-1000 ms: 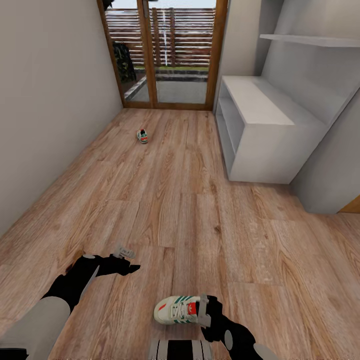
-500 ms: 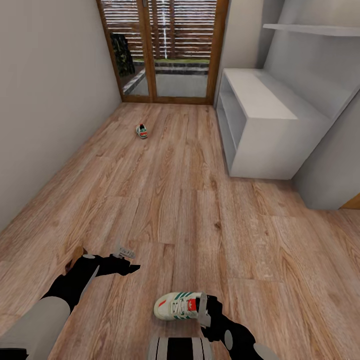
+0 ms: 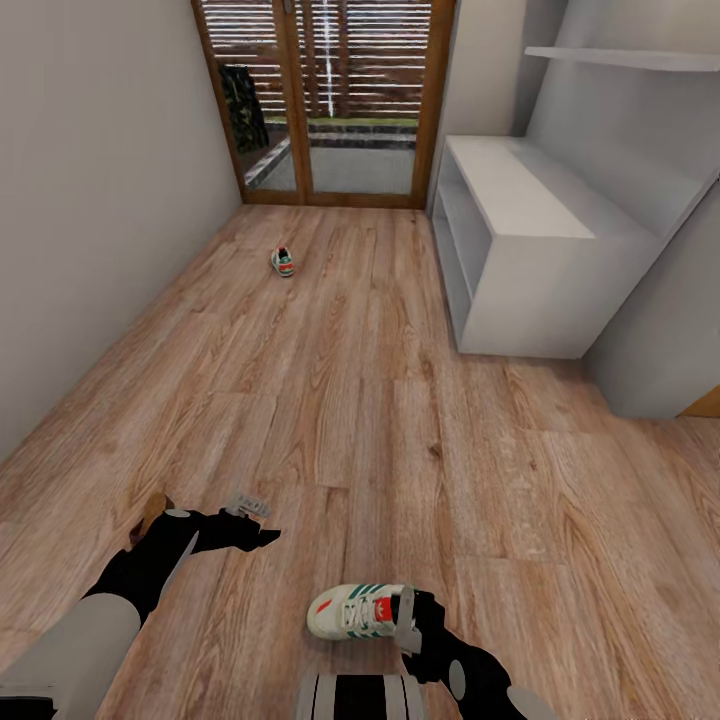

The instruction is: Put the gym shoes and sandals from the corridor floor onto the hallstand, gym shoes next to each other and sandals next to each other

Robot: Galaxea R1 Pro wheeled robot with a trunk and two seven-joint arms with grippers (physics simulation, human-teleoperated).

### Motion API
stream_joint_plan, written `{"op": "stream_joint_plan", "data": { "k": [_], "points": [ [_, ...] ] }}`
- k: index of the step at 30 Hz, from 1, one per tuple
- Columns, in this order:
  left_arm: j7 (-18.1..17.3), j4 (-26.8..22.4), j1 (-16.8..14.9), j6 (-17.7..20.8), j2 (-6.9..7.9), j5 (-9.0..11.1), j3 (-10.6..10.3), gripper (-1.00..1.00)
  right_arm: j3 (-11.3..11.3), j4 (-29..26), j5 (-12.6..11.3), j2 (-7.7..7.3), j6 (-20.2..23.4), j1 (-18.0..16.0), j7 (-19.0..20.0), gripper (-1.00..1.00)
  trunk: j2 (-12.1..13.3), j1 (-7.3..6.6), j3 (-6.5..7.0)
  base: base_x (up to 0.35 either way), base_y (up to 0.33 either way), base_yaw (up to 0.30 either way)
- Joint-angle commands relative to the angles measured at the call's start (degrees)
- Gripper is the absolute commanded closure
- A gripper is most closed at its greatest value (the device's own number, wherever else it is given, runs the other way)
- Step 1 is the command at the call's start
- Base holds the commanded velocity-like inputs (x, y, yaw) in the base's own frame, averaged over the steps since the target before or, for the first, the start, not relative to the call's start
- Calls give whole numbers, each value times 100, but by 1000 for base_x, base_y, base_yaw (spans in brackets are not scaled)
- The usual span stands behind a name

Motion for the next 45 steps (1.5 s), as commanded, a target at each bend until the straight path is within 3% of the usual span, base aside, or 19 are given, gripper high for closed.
{"op": "stream_joint_plan", "data": {
  "k": [1, 17, 32, 45],
  "points": [
    [-24, -12, 0, 19, 3, -37, -7, -100, 9, -13, 40, -1, 30, -1, 26, -100, -2, -1, -4, 0, 0, -107],
    [-17, -12, 0, 25, -1, -37, -7, -100, -6, -52, 51, -40, 30, -2, -10, -100, -2, -1, -4, 0, 0, -86],
    [-15, -12, 0, 20, 3, -37, -7, -100, -9, -415, 64, -68, 47, -5, -10, -100, -2, -1, -4, 0, 0, -4],
    [-21, -12, 3, 18, 0, -37, -7, -100, -9, -445, 73, -94, 51, -178, 14, -100, -2, -1, -4, 0, 0, 0]
  ]
}}
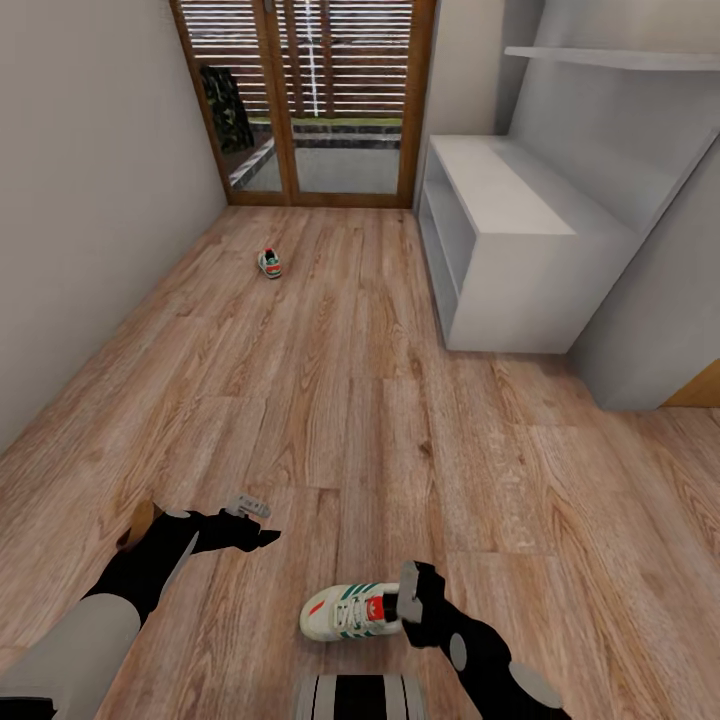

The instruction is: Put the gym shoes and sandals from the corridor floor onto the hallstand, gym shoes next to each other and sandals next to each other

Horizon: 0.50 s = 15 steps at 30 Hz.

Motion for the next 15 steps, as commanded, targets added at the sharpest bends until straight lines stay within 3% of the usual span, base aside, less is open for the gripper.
{"op": "stream_joint_plan", "data": {
  "k": [1, 15],
  "points": [
    [-23, -11, -2, 19, 2, -37, -8, -100, 8, -13, 40, -11, 30, -21, 27, -100, -2, -1, -4, 0, 0, 0],
    [-22, -11, -24, 26, 5, -37, -8, -100, 8, 15, 42, -64, 35, -205, 37, -100, -2, -1, -4, 0, 0, 0]
  ]
}}
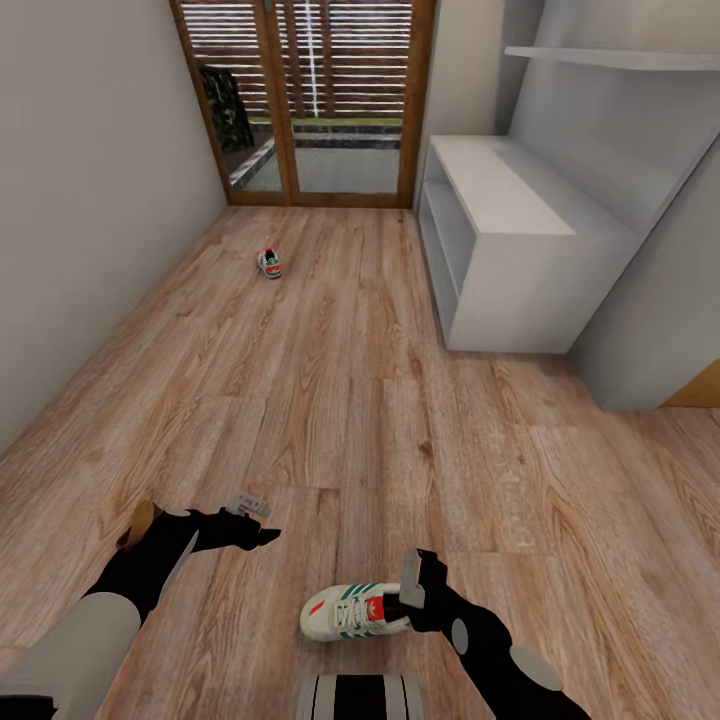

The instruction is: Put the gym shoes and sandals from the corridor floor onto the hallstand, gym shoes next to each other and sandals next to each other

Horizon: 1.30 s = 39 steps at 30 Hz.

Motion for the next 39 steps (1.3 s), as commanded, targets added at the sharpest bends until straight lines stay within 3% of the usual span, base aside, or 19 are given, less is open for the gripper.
{"op": "stream_joint_plan", "data": {
  "k": [1, 4, 14, 36, 39],
  "points": [
    [-25, -11, -4, 19, 3, -37, -8, -100, 7, -11, 47, -1, 28, -5, 27, -100, -2, -1, -4, 0, 0, 0],
    [-24, -11, -13, 19, 3, -37, -3, -100, 7, -9, 47, -3, 28, -13, 38, -100, -2, -1, -8, 0, 0, 0],
    [-20, -11, -32, 28, -4, -37, 1, -100, 7, -6, 47, -4, 28, -54, 128, -100, -15, 25, -290, 0, 0, 0],
    [-20, -11, -34, 20, 3, -37, -7, -100, 7, -22, 47, 4, 28, -105, 149, -100, -15, 25, -362, 0, 0, 0],
    [-20, -11, -34, 22, 4, -37, -6, -100, 10, -23, 47, 5, 28, -106, 150, -100, -19, 32, -429, 0, 0, 0]
  ]
}}
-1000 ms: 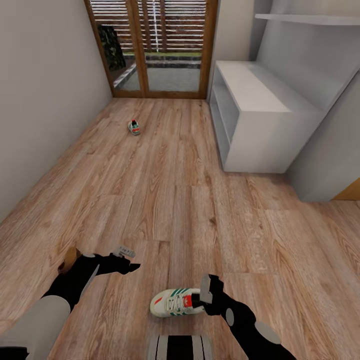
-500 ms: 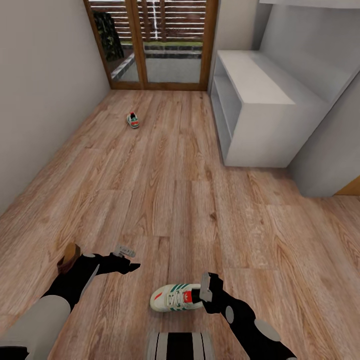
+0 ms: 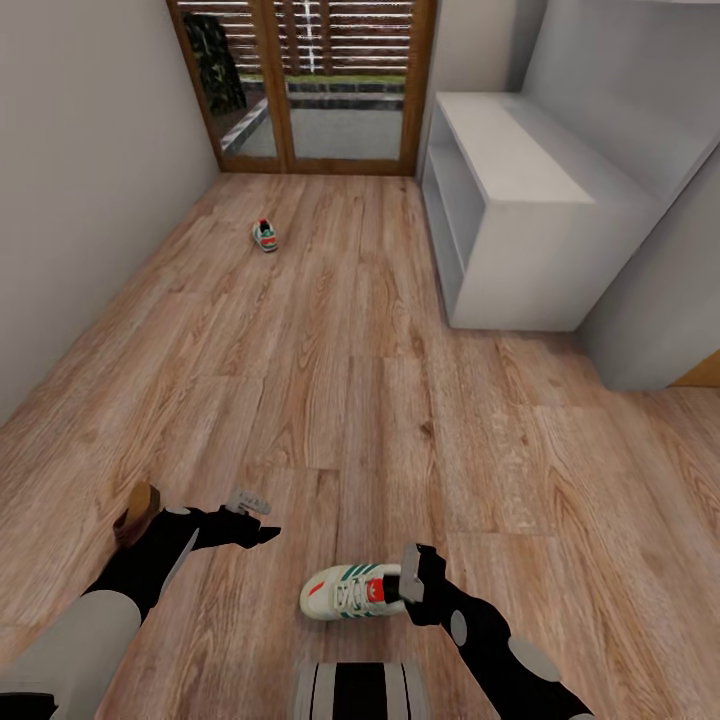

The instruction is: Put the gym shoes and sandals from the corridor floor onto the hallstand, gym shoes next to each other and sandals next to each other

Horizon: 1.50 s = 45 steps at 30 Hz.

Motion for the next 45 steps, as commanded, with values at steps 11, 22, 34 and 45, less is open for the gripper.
{"op": "stream_joint_plan", "data": {
  "k": [11, 22, 34, 45],
  "points": [
    [-24, -11, -2, 24, 3, -36, -1, -100, 11, -13, 45, 0, 27, -14, 27, -100, -17, 27, -288, 0, 0, 0],
    [-24, -11, -1, 20, 3, -36, -7, -100, 13, -1, 46, 0, 26, -58, 27, -100, -21, 35, -439, 0, 0, 0],
    [-24, -11, -1, 20, 3, -36, -9, -100, 13, -4, 214, 0, 19, -67, 450, -100, -21, 35, -460, 0, 0, 0],
    [-24, -11, -1, 25, 3, -36, -4, -100, 13, -13, 525, 0, 19, -80, 547, -100, -30, 53, -618, 0, 0, 0]
  ]
}}
